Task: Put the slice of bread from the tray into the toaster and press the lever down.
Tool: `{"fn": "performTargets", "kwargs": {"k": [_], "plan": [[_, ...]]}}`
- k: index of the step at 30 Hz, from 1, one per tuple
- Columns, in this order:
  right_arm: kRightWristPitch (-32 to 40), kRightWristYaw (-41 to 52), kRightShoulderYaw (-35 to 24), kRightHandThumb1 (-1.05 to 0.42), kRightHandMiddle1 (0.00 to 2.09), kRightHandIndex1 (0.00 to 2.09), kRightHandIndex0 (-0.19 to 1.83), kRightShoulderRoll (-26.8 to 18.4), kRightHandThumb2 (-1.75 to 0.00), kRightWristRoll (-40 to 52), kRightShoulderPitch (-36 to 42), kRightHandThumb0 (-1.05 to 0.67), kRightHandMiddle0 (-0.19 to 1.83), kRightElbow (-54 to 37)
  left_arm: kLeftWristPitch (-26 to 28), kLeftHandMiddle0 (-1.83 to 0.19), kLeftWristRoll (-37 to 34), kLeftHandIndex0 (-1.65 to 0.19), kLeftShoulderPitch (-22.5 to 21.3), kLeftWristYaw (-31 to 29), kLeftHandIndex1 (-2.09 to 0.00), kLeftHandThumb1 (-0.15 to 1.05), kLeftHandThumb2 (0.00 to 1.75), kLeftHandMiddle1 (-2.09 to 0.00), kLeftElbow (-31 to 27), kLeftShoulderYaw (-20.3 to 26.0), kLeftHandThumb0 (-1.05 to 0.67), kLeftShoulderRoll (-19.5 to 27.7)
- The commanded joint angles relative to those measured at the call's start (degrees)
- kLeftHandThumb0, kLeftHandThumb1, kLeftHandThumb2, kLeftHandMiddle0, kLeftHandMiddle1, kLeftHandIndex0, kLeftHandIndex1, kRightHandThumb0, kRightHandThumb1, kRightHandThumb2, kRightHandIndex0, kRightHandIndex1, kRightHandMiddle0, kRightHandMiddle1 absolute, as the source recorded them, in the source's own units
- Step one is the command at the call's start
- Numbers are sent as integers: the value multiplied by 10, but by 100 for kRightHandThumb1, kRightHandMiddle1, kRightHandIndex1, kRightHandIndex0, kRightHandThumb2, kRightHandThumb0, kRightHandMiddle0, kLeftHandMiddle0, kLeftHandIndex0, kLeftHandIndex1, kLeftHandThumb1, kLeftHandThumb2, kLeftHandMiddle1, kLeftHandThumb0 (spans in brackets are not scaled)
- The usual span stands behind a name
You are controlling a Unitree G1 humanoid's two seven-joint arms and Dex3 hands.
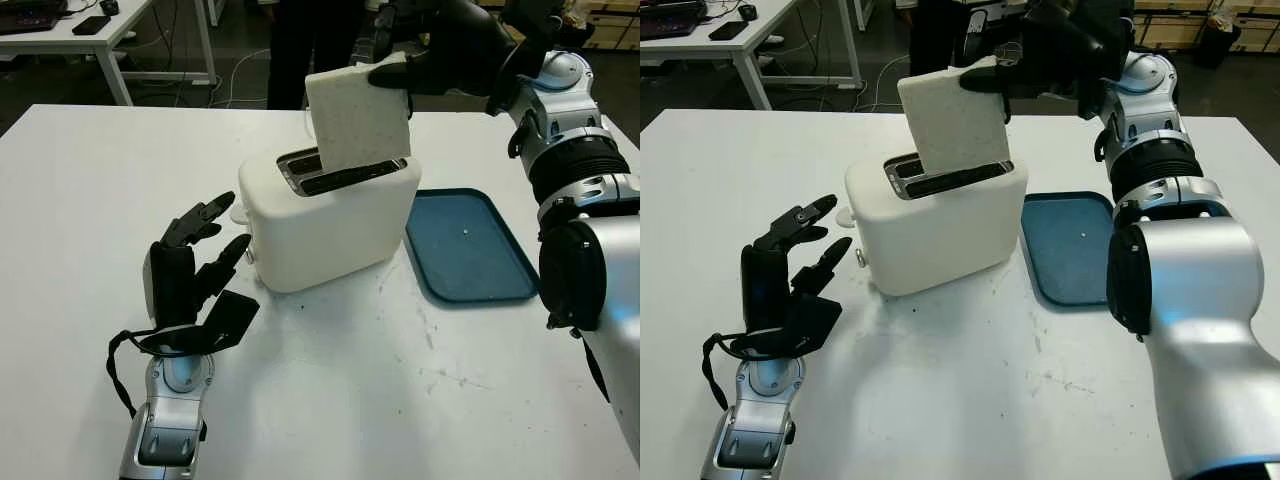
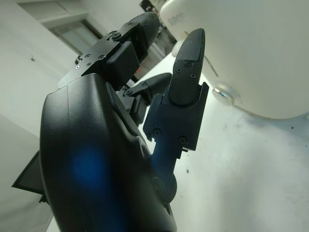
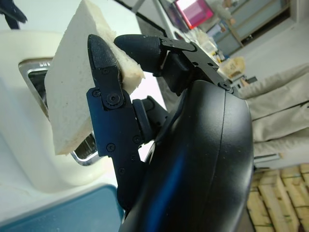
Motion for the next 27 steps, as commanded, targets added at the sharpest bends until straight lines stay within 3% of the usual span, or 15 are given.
{"fn": "performTargets", "kwargs": {"k": [1, 7, 27], "plan": [[-29, -20, 13, -92, 161, 172, 106, 1, -12, -20, 7, -57, 95, -4, -8, -47, 1, -78, -1, 4, -14, 92, 8, -104, 3, 0, -34, 1], [-63, -41, 40, -92, 174, 174, 107, 9, -17, -52, 11, -54, 89, -11, -1, -47, 6, -77, 3, 4, -15, 92, 9, -104, -5, -3, -34, -2], [-149, -46, 65, -92, 175, 175, 114, 39, -17, -63, 35, -43, 97, -35, -3, -47, 10, -75, 10, 17, -17, 92, 9, -102, -1, -9, -33, -12]]}}
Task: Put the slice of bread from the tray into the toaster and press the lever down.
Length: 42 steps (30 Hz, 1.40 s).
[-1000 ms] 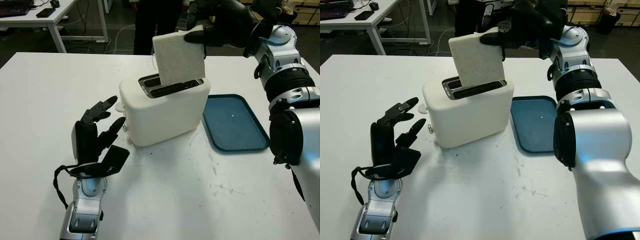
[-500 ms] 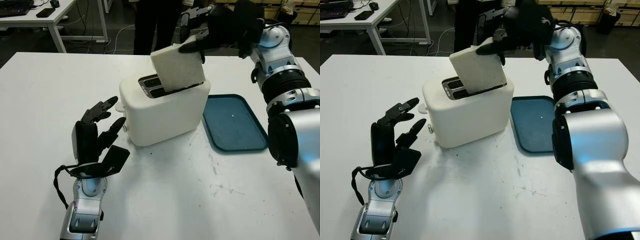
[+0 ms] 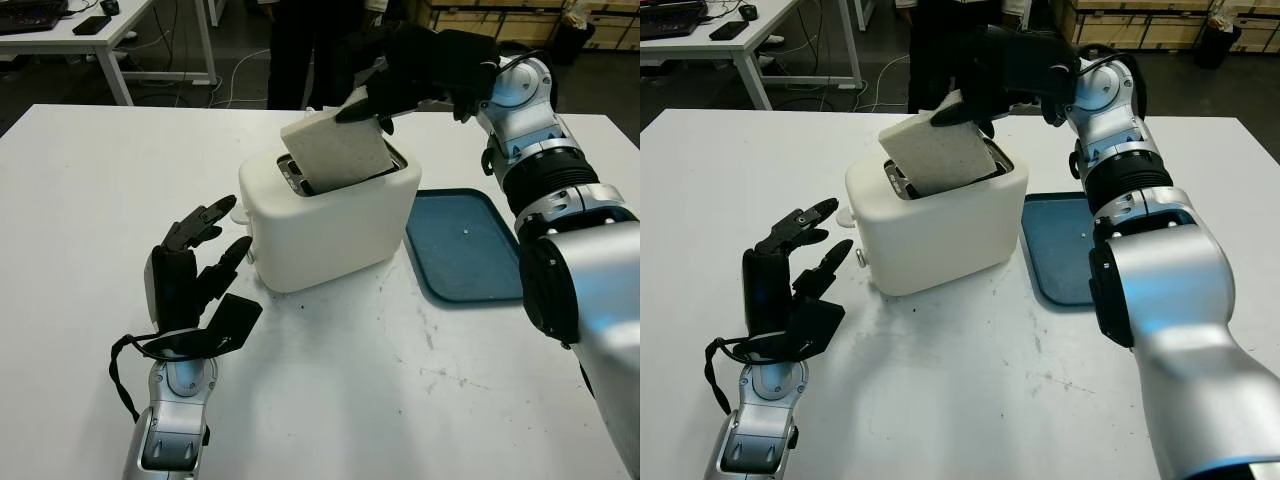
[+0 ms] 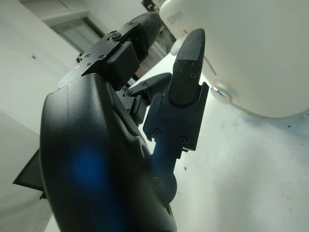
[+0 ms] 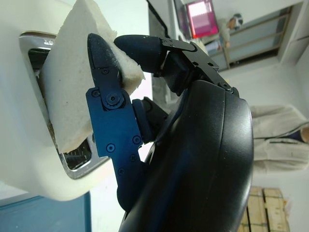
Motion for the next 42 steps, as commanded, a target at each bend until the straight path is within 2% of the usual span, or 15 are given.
{"fn": "performTargets", "kwargs": {"k": [1, 13, 21, 26, 28, 29, 30, 33, 34, 36, 42], "plan": [[-16, 2, -1, -92, 174, 175, 114, 6, -17, 4, 7, -44, 95, -8, -6, -48, 3, -76, 0, 6, -18, 92, 9, -103, 3, -2, -33, -2], [-48, -21, 39, -92, 175, 175, 116, 10, -14, -37, 31, -43, 96, -3, -17, -47, 1, -74, 3, 12, -20, 92, 10, -105, 4, 4, -33, 5], [-72, -59, 69, -92, 174, 175, 108, -10, -12, -76, 46, -42, 88, -2, -5, -47, 0, -74, 3, 3, -22, 92, 9, -103, -6, 11, -33, 6], [-88, -102, 86, -92, 166, 173, 100, -23, -9, -101, 51, -44, 84, -7, -1, -49, 1, -75, 0, -2, -23, 92, 8, -101, -9, 12, -33, 9], [-102, -130, 96, -91, 158, 172, 92, -30, -4, -117, 54, -50, 78, -11, 1, -49, 1, -74, 0, -6, -23, 92, 7, -100, -11, 13, -31, 10], [-111, -142, 101, -90, 148, 164, 87, -34, -2, -125, 55, -52, 78, -13, 3, -50, 2, -74, 0, -7, -23, 92, 7, -100, -12, 14, -30, 11], [-117, -153, 106, -87, 125, 152, 74, -37, -1, -133, 55, -56, 78, -14, 7, -50, 4, -74, 0, -9, -23, 92, 7, -100, -14, 14, -31, 11], [-131, -184, 123, -84, 81, 136, 50, -50, 0, -160, 54, -62, 84, -22, 9, -51, 5, -75, 0, -11, -23, 92, 8, -99, -16, 15, -32, 13], [-134, -196, 130, -84, 62, 124, 41, -54, 0, -170, 53, -67, 85, -25, 9, -51, 5, -75, 1, -12, -23, 92, 8, -98, -17, 15, -31, 14], [-148, -244, 149, -83, 41, 102, 36, -68, 0, -204, 52, -68, 87, -39, 5, -51, 1, -74, 1, -14, -23, 92, 8, -97, -16, 18, -31, 16], [-165, -347, 174, -83, 24, 87, 34, -94, 0, -260, 47, -66, 87, -55, -2, -52, -2, -75, 1, -16, -24, 92, 7, -97, -13, 22, -33, 23]]}}
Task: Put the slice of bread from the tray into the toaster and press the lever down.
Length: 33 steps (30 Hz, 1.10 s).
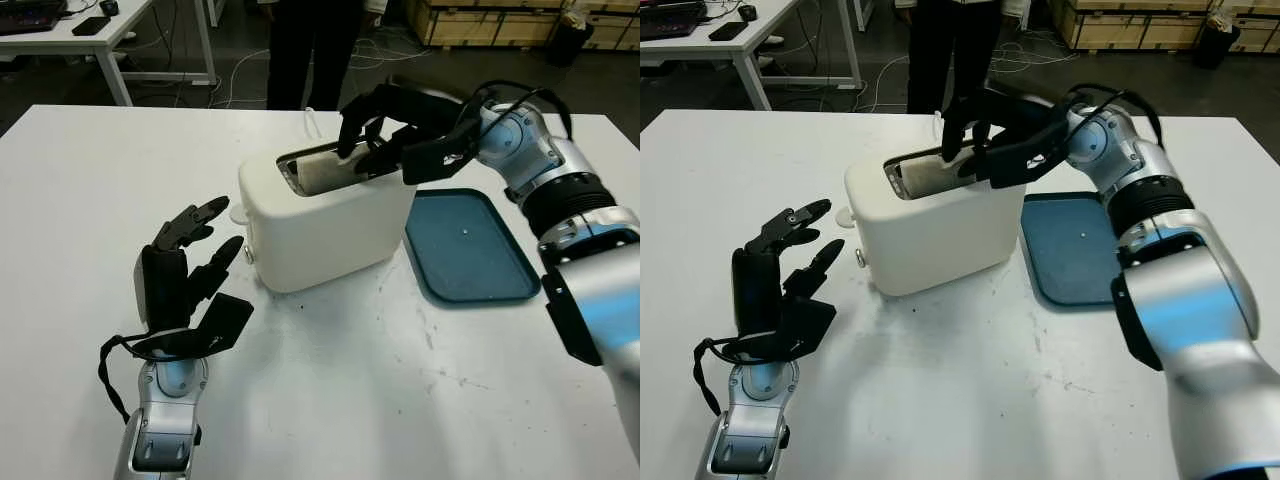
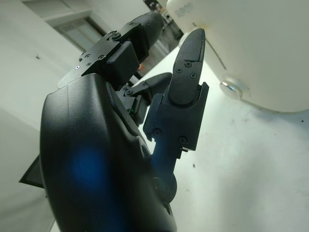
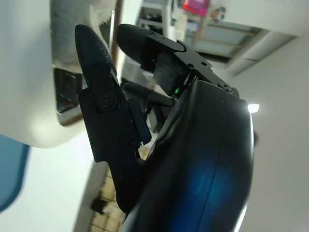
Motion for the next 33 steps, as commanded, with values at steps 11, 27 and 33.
{"fn": "performTargets", "kwargs": {"k": [11, 27, 33], "plan": [[-7, -72, 21, -83, 13, 82, 39, -24, 0, -28, -3, -63, 93, -10, 0, -52, -6, -75, -4, -11, -24, 92, 8, -95, -3, 2, -32, 7], [-69, -149, -42, -84, 6, 71, 70, -19, 0, 33, 112, -48, 97, -66, -7, -54, -3, -75, -2, -8, -25, 92, 7, -94, -5, 3, -32, 10], [-62, -102, -53, -83, 4, 71, 67, -15, 0, 60, 152, -45, 96, -109, -2, -53, -2, -75, -4, -12, -25, 92, 7, -95, -5, 1, -31, 8]]}}
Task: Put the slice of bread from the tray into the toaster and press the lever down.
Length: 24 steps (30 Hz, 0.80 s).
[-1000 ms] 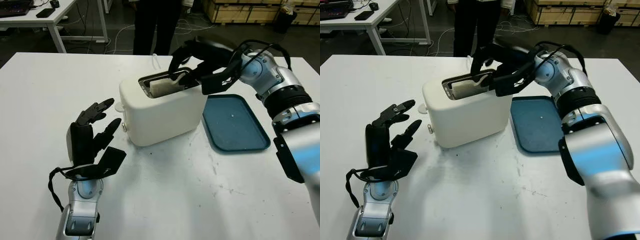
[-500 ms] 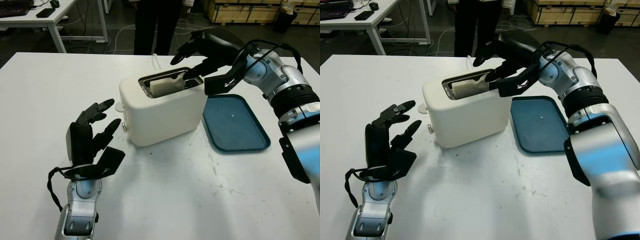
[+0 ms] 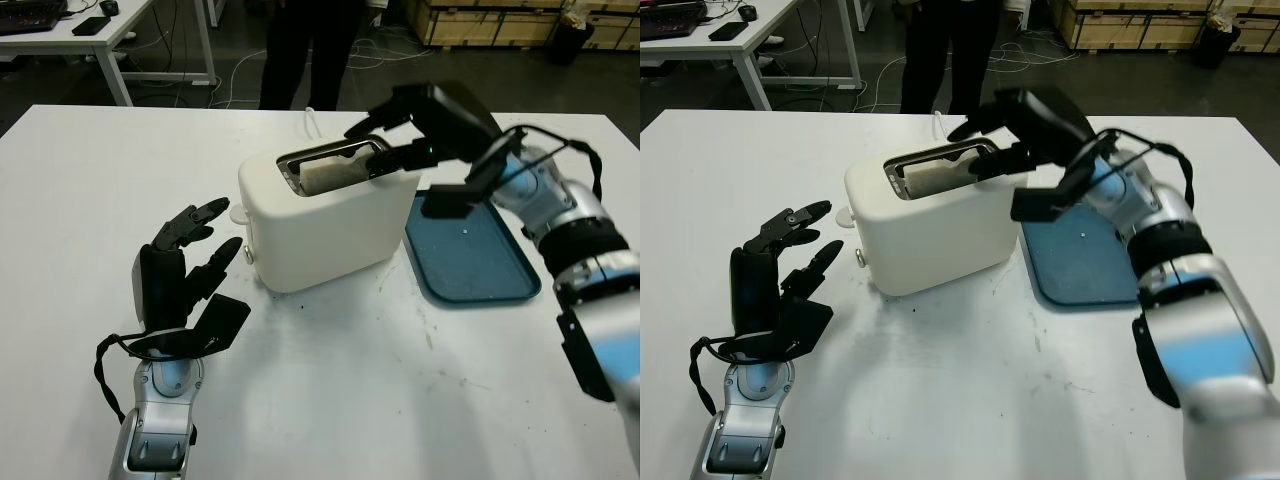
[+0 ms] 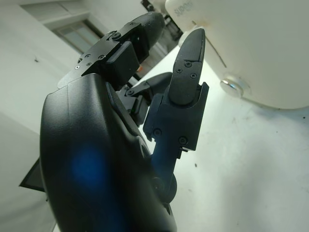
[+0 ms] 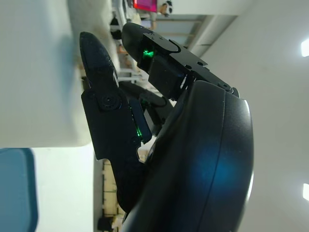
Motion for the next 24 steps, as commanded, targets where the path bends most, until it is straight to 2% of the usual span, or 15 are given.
{"fn": "performTargets", "kwargs": {"k": [1, 8, 17, 21, 24], "plan": [[-2, 17, -5, -83, 4, 71, 66, 3, 0, 17, 10, -45, 96, -20, 1, -53, 4, -75, -3, -1, -25, 92, 7, -95, -5, -1, -31, 3], [3, 49, -3, -82, 2, 66, 62, 6, 0, 22, 20, -49, 94, -47, -6, -53, 2, -75, -6, 1, -26, 92, 7, -97, -2, -2, -32, 2], [37, 11, -2, -82, 0, 65, 55, 20, 0, -8, -3, -53, 87, -40, 4, -53, 8, -74, -9, 2, -28, 92, 7, -99, -3, -6, -31, -2], [45, -1, -8, -81, 0, 73, 50, 23, 0, -8, -21, -55, 85, -44, 3, -54, 8, -75, -10, 3, -28, 92, 7, -99, -2, -7, -33, -4], [38, -4, -14, -78, 1, 88, 43, 24, 0, 3, -35, -55, 85, -38, 6, -54, 8, -74, -9, 2, -28, 92, 7, -99, -4, -8, -33, -5]]}}
